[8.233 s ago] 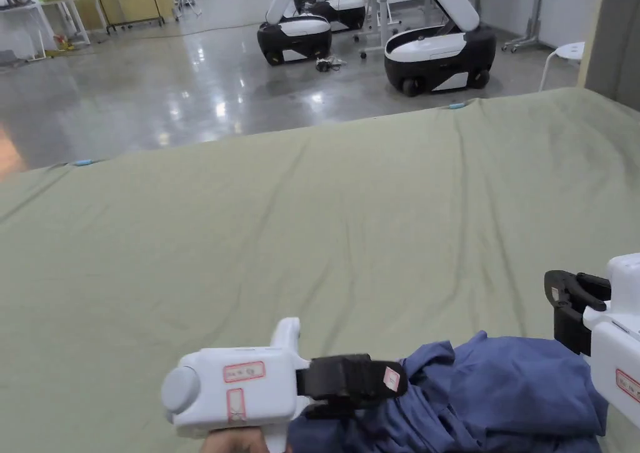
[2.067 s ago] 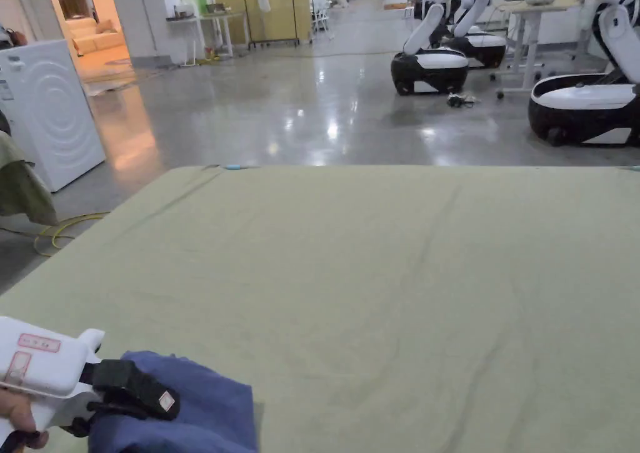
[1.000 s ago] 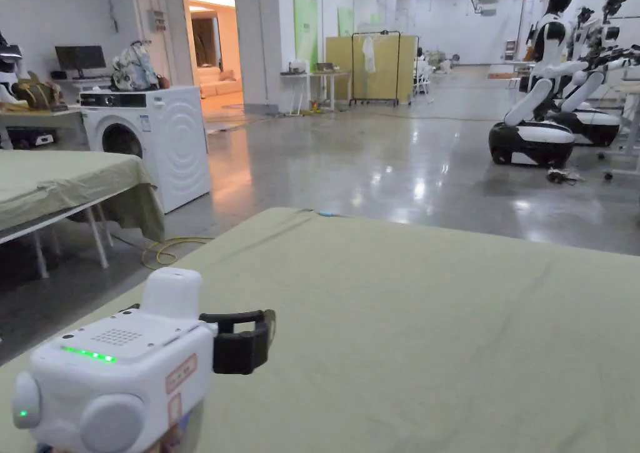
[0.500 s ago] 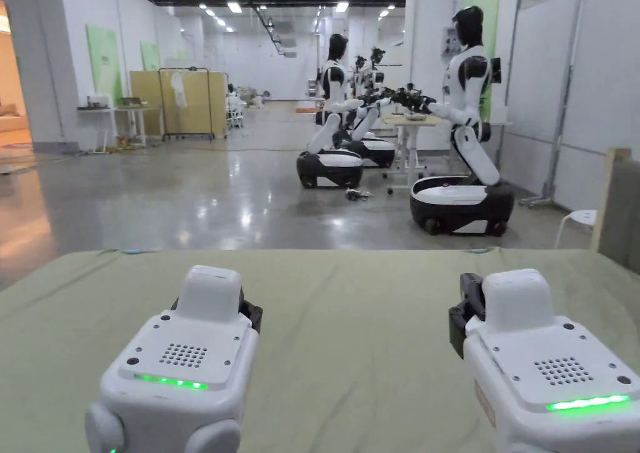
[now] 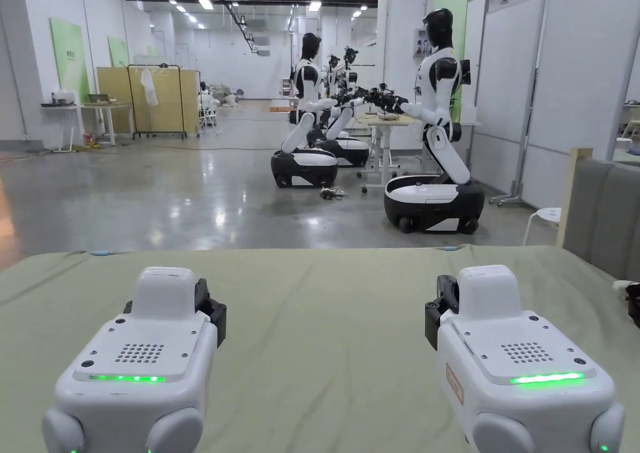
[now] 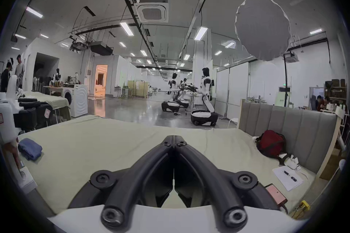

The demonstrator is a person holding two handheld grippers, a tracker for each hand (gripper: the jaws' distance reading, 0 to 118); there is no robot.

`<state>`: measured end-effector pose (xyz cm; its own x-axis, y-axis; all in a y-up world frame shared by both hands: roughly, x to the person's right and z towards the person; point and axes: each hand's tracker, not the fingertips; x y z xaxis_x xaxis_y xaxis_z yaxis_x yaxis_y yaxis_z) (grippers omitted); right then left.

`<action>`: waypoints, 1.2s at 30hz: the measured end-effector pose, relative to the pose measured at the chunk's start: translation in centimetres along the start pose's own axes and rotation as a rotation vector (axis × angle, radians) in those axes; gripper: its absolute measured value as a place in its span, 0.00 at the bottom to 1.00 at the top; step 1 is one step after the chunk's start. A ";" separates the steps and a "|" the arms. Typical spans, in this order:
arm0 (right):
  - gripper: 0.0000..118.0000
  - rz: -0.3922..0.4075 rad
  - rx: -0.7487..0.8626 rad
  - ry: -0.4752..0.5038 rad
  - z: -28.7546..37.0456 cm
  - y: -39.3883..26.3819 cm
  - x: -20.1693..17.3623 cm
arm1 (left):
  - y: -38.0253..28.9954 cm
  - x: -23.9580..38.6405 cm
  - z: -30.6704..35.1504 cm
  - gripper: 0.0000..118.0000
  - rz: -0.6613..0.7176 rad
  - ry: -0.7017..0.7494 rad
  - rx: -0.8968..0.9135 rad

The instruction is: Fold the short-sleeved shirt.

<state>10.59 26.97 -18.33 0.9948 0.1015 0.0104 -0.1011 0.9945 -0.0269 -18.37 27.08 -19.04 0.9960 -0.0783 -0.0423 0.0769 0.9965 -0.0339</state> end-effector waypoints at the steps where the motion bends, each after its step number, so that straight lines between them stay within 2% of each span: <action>1: 0.04 -0.002 -0.006 -0.004 -0.1 0.0 -0.1 | 0.1 0.0 -0.1 0.76 -0.002 0.004 -0.007; 2: 0.12 -0.005 -0.009 -0.001 -0.3 0.0 -0.1 | 0.1 0.0 -0.2 1.00 0.001 0.003 -0.017; 3: 0.28 -0.009 -0.011 0.004 -0.3 0.1 -0.1 | 0.1 -0.4 -0.5 1.00 0.007 0.004 -0.056; 4: 0.51 -0.019 -0.014 0.013 -0.4 0.2 -0.1 | 0.0 -0.6 0.0 1.00 0.046 0.021 -0.062; 5: 0.85 -0.032 -0.013 0.031 -0.3 0.4 -0.1 | 0.1 -0.5 0.3 1.00 0.024 0.021 -0.015; 6: 0.85 -0.044 -0.018 0.055 -0.5 0.5 0.0 | 0.4 -0.3 0.6 1.00 0.017 0.032 0.002; 8: 0.94 -0.077 -0.015 0.127 -0.7 0.7 0.1 | 0.8 -0.4 0.7 1.00 -0.001 0.053 0.006; 10: 0.94 -0.067 -0.018 0.180 -0.8 1.4 0.0 | 1.3 -0.5 0.8 1.00 -0.009 0.049 0.008; 11: 0.94 -0.054 -0.030 0.173 -0.9 1.8 -0.2 | 1.2 -0.7 0.7 1.00 -0.011 0.047 0.008; 15: 0.94 0.099 -0.080 0.033 -0.3 3.2 -2.4 | 1.7 -1.0 0.7 1.00 0.005 0.040 0.010; 17: 0.94 0.122 -0.091 0.047 0.5 3.4 -3.2 | 2.1 -0.8 0.8 1.00 0.006 0.043 0.008; 18: 0.94 0.105 -0.122 0.081 0.9 3.8 -3.3 | 2.3 -0.8 0.8 1.00 0.009 0.044 0.010; 20: 0.94 0.014 -0.139 0.187 1.5 4.5 -3.1 | 2.1 -1.0 0.8 1.00 0.010 0.034 0.013; 22: 0.94 -0.047 -0.125 0.239 2.2 4.8 -2.6 | 2.3 -0.9 0.9 1.00 0.004 0.035 0.011; 24: 0.94 -0.059 -0.088 0.213 2.8 5.2 -2.6 | 2.2 -1.0 1.0 1.00 -0.006 0.031 0.013; 26: 0.94 -0.009 -0.034 0.141 3.4 5.3 -2.8 | 2.4 -1.0 1.1 1.00 -0.013 0.034 0.013; 28: 0.94 -0.033 -0.075 0.012 3.5 6.0 -3.4 | 2.4 -1.2 1.3 1.00 -0.002 0.039 0.011; 31: 0.94 -0.099 -0.085 0.038 2.9 6.2 -2.7 | 2.7 -1.3 1.5 1.00 0.019 0.028 0.020; 33: 0.94 -0.147 -0.123 0.008 2.4 6.1 -2.0 | 3.1 -1.1 1.8 1.00 0.007 0.025 0.026; 36: 0.94 -0.180 -0.134 0.078 2.3 6.2 -1.0 | 3.5 -0.9 2.2 1.00 -0.030 0.025 0.053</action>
